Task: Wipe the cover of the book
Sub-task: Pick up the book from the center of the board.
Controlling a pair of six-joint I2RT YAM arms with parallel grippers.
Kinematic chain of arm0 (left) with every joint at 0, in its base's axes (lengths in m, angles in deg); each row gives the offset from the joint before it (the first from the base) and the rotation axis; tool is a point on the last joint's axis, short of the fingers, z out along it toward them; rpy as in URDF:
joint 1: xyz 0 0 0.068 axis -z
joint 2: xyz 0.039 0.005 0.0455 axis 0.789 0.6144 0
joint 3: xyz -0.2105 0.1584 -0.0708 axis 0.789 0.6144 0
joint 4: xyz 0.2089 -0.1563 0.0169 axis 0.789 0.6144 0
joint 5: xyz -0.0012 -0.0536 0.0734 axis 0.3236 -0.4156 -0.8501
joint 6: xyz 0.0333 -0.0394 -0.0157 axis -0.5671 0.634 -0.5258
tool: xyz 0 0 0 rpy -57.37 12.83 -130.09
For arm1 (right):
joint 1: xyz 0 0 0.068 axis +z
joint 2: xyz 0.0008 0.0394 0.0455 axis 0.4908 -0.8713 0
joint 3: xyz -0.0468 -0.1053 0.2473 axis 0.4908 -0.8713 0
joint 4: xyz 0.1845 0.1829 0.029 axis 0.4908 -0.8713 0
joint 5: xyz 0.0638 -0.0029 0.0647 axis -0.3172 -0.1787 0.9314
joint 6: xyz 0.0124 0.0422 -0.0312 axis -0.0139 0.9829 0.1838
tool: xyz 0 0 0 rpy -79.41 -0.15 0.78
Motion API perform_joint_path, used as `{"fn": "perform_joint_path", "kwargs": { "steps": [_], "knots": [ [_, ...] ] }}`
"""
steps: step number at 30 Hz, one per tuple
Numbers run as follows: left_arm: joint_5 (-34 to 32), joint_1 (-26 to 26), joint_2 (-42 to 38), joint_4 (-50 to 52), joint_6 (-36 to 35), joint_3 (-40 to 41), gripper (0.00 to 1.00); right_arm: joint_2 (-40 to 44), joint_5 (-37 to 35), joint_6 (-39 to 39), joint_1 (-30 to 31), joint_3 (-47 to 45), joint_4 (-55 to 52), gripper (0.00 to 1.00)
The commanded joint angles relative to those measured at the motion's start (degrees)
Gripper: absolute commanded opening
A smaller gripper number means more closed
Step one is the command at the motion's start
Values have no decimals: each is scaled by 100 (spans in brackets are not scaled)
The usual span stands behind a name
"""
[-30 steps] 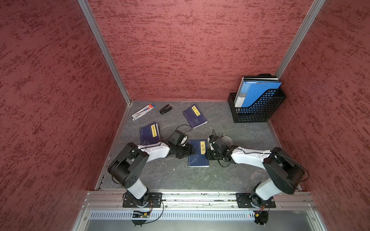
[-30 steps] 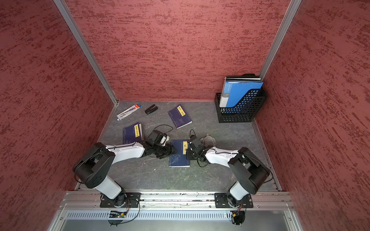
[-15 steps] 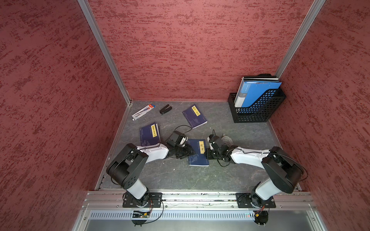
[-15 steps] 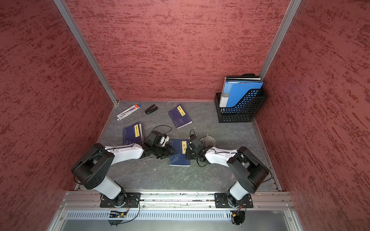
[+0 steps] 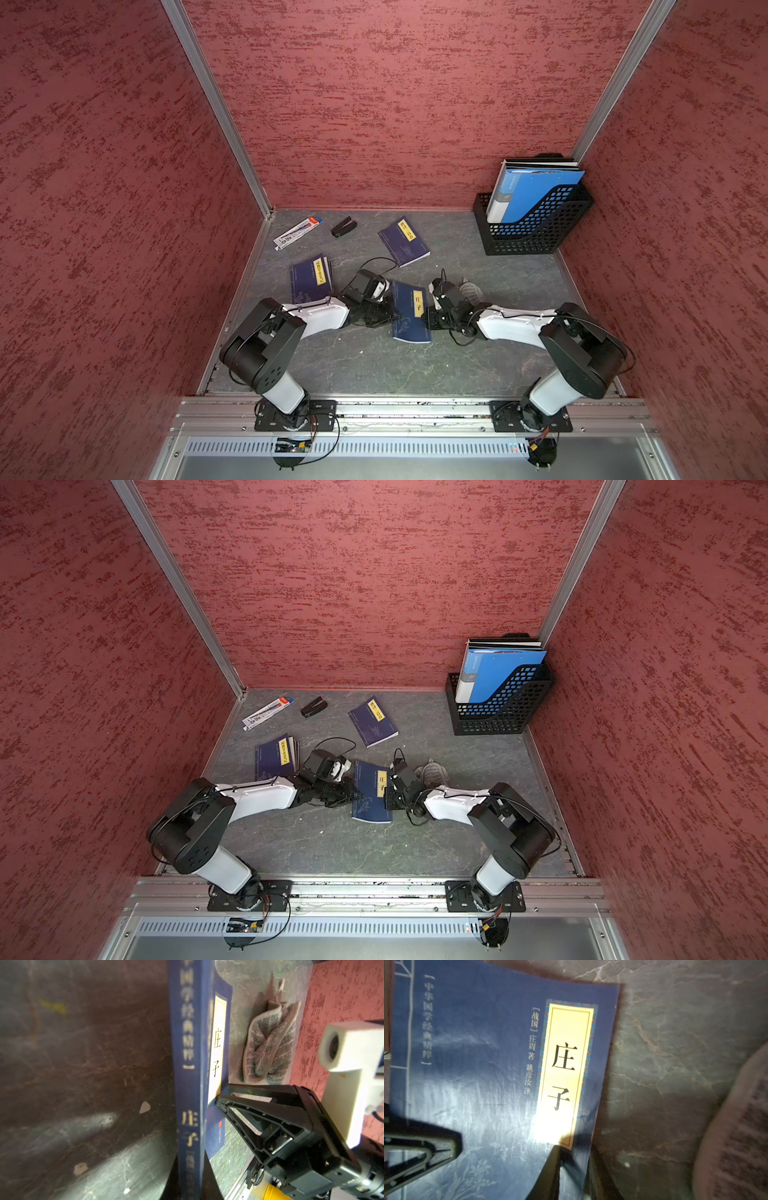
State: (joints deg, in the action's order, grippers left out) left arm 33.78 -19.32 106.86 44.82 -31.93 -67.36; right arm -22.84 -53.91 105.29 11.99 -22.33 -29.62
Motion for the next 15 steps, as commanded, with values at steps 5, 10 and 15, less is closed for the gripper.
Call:
{"fn": "perform_joint_path", "kwargs": {
  "steps": [5, 10, 15],
  "knots": [
    [55, -337, -705, 992, -627, -455, 0, 53, -424, -425, 80, 453, -667, 43],
    [220, -1092, -1587, 1876, -946, -512, 0, 315, -779, -784, 30, 1045, -859, 57],
    [646, -2192, -2245, 2809, -1338, -740, 0, 280, -834, -1112, -51, 1476, -859, 61]
  ]
}}
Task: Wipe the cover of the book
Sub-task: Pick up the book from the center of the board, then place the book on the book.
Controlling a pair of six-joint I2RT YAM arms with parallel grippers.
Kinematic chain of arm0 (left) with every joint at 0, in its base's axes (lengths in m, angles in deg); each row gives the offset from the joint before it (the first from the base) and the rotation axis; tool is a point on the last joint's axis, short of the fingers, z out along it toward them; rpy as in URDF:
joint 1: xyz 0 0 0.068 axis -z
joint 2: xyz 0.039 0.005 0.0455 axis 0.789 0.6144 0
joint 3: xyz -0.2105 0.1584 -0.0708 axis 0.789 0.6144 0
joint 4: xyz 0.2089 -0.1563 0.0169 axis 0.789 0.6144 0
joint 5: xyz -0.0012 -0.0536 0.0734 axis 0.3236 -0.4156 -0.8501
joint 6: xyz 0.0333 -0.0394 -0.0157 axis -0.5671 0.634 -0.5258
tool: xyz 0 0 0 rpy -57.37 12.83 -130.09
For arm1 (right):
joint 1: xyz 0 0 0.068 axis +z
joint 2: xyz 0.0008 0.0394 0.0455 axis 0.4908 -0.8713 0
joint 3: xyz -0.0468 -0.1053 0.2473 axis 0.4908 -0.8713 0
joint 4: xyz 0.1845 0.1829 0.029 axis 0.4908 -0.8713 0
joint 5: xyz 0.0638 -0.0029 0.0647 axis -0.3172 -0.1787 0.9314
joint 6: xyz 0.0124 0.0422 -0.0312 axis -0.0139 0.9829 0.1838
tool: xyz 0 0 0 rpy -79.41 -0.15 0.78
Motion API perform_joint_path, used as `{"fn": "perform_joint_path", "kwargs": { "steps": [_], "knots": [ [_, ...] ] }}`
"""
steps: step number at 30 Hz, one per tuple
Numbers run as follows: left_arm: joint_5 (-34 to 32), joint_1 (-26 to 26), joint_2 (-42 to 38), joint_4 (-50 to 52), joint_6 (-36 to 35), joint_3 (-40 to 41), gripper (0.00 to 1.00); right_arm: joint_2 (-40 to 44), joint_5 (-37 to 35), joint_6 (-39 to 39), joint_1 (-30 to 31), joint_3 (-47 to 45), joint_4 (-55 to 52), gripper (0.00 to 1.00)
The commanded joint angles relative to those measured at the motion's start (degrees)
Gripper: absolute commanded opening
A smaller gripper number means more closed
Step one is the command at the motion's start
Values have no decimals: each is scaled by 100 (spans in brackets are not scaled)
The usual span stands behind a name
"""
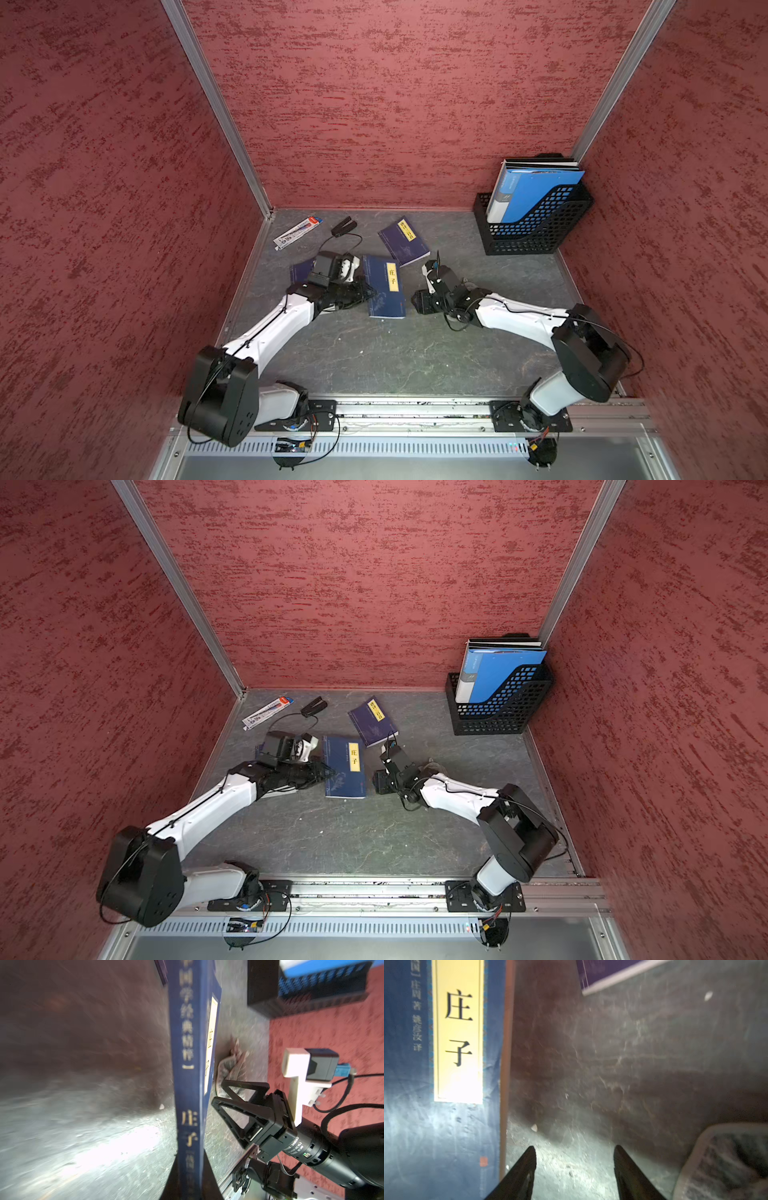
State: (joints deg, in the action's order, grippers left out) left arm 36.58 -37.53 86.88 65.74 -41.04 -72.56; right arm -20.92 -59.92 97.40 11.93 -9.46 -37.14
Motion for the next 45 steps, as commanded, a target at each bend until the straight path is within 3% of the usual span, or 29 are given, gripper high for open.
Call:
{"fn": "perform_joint_path", "kwargs": {
  "steps": [1, 10, 19, 29, 33, 39, 45],
  "knots": [
    [467, -601, -320, 963, -561, -307, 0, 42, -213, -378, -58, 237, -94, 61],
    [1602, -2822, -210, 1769, -982, -805, 0, -307, 119, -401, -75, 230, 231, 62],
    [1967, -4298, -29, 2076, -1313, -863, 0, -492, 256, -610, -80, 439, 264, 63],
    [1242, -4327, 1214, 2349, -1891, -1496, 0, -609, 402, -733, -89, 476, 372, 63],
    [492, -4255, 1657, 2772, -2355, -1754, 0, -551, 411, -770, -137, 394, 407, 64],
    [272, -3971, 2224, 3047, -2649, -2091, 0, -559, 486, -784, -186, 350, 470, 65],
    [-402, -3604, 2769, 3379, -2841, -2519, 0, -588, 576, -796, -212, 294, 582, 65]
  ]
}}
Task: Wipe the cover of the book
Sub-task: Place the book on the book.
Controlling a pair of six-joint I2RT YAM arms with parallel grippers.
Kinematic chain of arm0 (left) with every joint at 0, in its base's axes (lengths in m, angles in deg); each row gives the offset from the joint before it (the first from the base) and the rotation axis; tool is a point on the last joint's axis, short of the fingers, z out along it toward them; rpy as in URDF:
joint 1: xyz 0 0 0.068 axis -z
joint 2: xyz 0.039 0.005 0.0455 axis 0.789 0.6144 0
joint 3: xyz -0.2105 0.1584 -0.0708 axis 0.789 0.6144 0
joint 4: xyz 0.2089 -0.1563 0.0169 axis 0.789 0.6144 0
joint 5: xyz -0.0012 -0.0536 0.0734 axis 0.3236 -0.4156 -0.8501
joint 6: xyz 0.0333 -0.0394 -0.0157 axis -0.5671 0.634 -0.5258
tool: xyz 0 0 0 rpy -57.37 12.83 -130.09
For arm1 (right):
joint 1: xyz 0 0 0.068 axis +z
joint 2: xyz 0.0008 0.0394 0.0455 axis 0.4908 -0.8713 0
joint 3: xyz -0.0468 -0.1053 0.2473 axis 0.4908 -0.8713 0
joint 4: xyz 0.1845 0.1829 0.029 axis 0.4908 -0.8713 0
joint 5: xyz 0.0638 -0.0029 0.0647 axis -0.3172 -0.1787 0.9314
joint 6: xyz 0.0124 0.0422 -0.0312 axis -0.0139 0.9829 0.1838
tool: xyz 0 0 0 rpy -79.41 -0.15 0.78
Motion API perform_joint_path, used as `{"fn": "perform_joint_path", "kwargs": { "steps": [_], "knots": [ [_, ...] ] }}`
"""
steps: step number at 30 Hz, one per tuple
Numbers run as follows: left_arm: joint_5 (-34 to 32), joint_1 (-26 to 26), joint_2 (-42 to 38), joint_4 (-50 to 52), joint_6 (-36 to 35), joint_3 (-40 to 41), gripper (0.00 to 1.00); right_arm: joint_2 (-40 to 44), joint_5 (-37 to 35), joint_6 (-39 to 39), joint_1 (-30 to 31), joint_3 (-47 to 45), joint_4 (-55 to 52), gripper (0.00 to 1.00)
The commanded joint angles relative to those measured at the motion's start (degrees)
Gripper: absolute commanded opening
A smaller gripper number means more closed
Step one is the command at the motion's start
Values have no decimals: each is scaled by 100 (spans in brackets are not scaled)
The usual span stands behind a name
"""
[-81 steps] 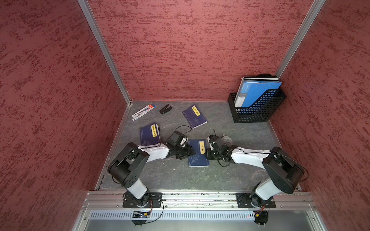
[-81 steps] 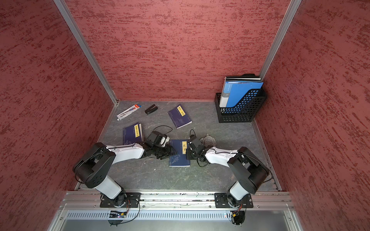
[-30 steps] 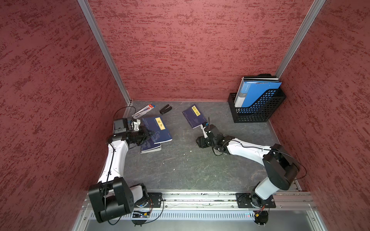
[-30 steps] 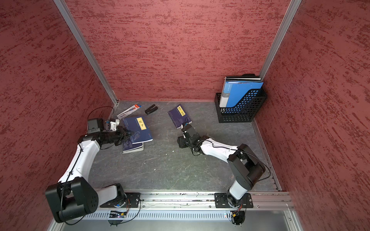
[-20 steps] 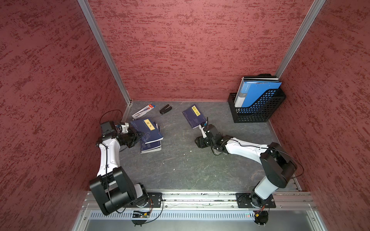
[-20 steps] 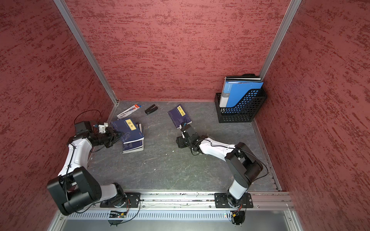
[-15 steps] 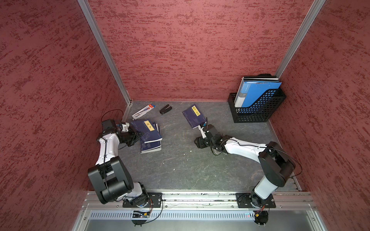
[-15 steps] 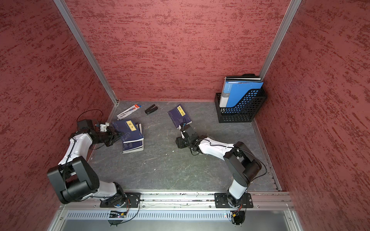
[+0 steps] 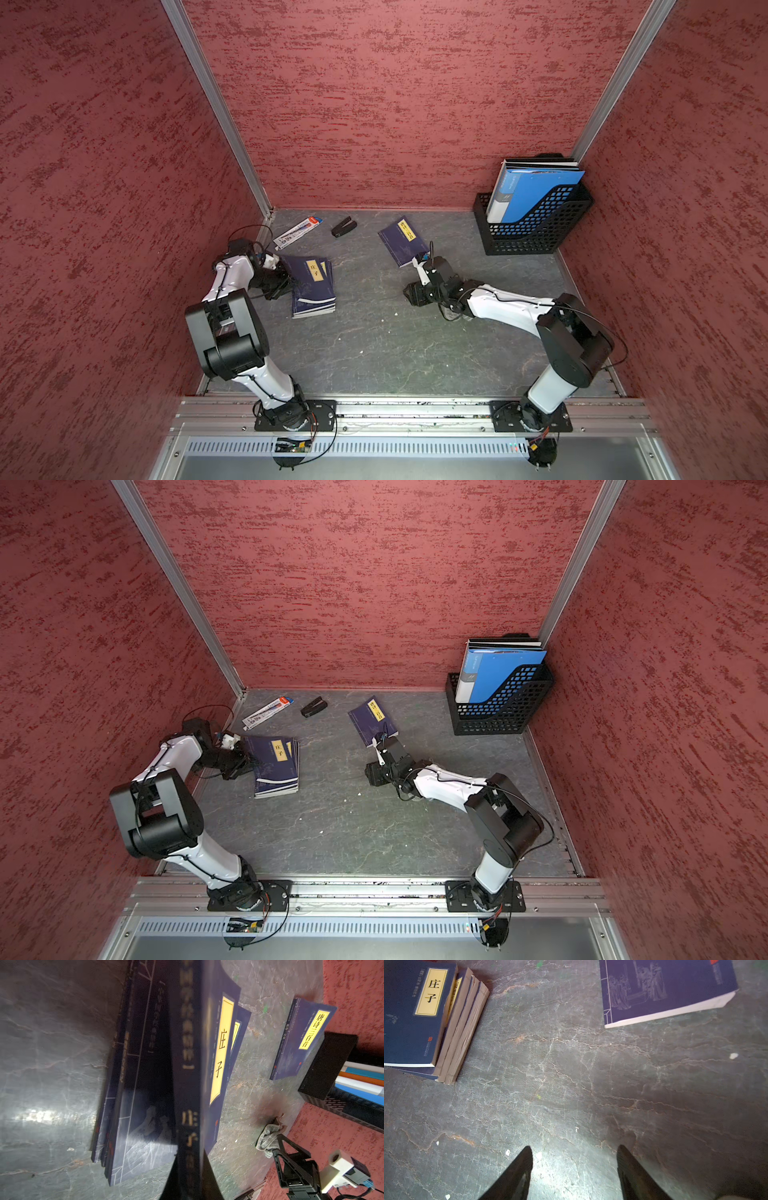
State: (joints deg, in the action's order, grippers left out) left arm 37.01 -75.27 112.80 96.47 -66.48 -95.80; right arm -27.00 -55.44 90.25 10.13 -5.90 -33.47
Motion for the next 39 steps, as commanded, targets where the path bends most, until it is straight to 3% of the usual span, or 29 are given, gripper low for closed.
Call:
{"fn": "perform_joint_path", "kwargs": {
  "steps": [1, 14, 39],
  "knots": [
    [-593, 241, 254, 362, -327, -258, 0, 32, 139, -84, -33, -78, 231, 65],
    [-1799, 626, 739, 719, -508, -742, 0, 177, 225, -96, -103, -304, 373, 66],
    [-2362, 916, 1179, 910, -602, -1102, 3, 168, 260, -98, -143, -417, 417, 67]
  ]
}}
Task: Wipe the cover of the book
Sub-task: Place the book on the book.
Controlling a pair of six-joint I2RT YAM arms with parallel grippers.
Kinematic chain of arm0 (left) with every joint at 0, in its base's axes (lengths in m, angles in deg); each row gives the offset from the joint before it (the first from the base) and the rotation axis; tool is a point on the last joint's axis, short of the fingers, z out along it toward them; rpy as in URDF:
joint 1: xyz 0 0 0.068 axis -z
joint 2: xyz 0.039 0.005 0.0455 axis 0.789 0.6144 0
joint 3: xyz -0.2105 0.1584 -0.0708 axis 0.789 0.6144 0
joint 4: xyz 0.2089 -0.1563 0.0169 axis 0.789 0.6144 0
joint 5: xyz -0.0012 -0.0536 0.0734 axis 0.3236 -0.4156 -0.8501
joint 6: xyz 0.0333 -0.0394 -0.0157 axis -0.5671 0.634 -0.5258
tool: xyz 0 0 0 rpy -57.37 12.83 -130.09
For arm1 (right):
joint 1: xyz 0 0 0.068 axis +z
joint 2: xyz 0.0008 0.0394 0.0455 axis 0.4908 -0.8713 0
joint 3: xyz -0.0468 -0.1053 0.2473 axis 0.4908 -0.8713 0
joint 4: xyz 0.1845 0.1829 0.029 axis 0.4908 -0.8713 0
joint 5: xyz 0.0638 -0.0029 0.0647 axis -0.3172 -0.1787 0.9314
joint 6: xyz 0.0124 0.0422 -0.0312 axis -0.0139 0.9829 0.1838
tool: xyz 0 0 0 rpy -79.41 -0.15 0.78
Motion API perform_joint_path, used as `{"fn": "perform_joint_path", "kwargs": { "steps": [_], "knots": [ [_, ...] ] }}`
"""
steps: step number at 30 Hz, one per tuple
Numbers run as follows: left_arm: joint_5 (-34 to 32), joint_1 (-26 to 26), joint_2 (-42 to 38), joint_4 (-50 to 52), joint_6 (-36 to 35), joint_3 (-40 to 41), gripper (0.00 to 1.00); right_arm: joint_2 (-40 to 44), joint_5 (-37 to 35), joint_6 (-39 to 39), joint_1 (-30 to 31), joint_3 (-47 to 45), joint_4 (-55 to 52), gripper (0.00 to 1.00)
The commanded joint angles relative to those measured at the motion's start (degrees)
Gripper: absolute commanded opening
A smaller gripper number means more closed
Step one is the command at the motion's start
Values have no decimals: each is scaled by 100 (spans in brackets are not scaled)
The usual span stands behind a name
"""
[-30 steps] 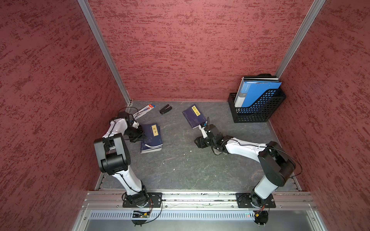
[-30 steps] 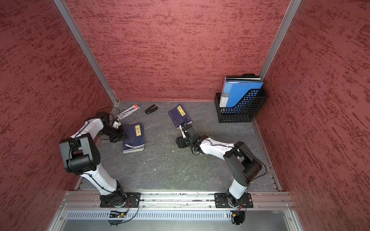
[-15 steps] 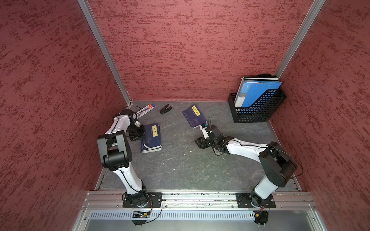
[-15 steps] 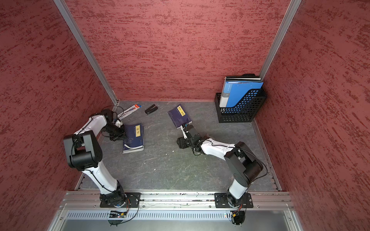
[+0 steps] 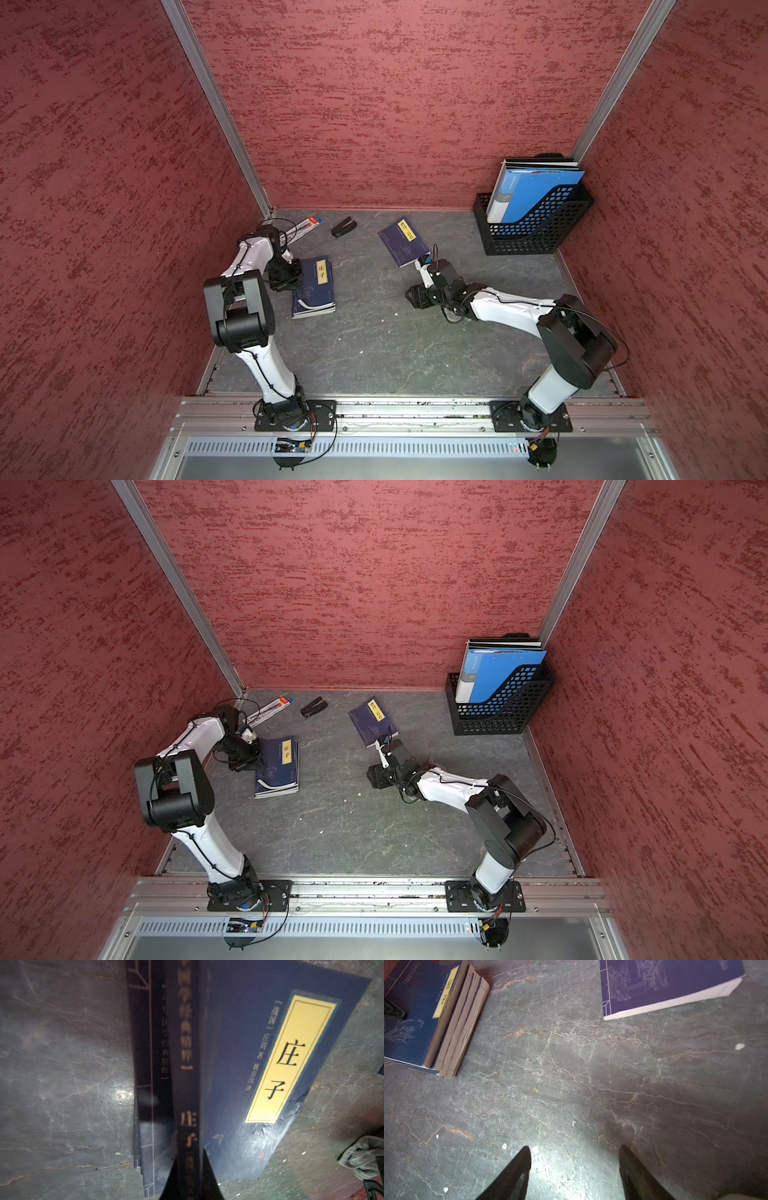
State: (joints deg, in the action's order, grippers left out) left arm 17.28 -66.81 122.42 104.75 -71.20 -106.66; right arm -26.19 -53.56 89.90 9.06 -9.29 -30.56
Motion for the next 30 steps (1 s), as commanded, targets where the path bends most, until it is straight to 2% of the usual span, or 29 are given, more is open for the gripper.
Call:
{"fn": "perform_joint_path", "kwargs": {
  "steps": [1, 10, 20, 24, 30],
  "knots": [
    [-440, 88, 233, 87, -130, -7, 4, 83, 75, -55, -37, -78, 117, 67],
    [-713, 101, 273, 118, -107, -90, 22, 94, 88, -72, -40, -76, 94, 67],
    [-1039, 120, 357, 181, -110, -134, 31, 112, 92, -46, -43, -76, 58, 68],
    [-1114, 120, 372, 188, -108, -165, 39, 118, 101, -48, -40, -81, 63, 68],
    [-1138, 119, 422, 234, -108, -375, 46, 124, 101, -59, -40, -75, 31, 68]
  ]
}}
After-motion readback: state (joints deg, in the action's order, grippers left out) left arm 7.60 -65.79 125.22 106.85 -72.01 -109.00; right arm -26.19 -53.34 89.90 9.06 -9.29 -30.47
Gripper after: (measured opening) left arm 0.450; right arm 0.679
